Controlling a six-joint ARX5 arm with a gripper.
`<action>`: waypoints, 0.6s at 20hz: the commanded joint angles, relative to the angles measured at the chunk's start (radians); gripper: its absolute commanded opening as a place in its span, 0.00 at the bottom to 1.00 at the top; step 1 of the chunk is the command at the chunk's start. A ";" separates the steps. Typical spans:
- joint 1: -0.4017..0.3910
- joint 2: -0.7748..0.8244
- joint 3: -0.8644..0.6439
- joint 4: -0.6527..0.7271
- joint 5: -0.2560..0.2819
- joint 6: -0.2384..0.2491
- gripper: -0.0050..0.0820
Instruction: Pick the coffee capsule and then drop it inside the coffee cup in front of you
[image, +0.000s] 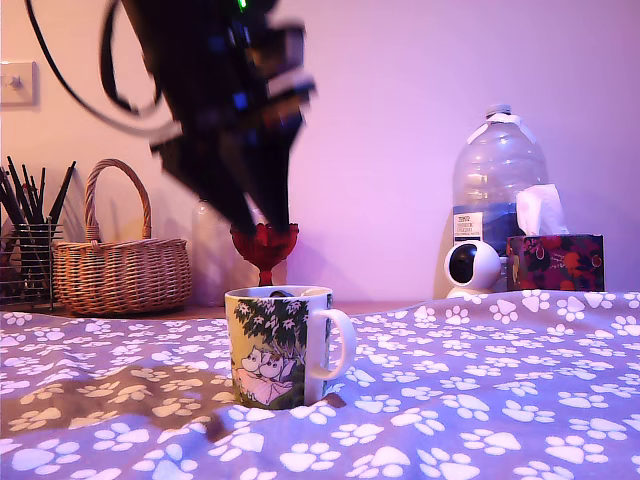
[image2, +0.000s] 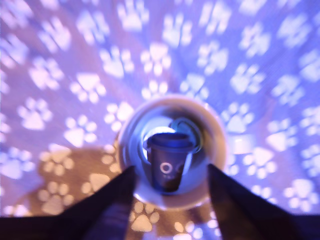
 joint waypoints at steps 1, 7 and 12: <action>0.002 -0.023 0.013 0.001 0.011 -0.005 0.03; 0.002 -0.168 -0.075 0.115 0.066 -0.007 0.03; 0.058 -0.317 -0.218 0.245 0.085 -0.007 0.03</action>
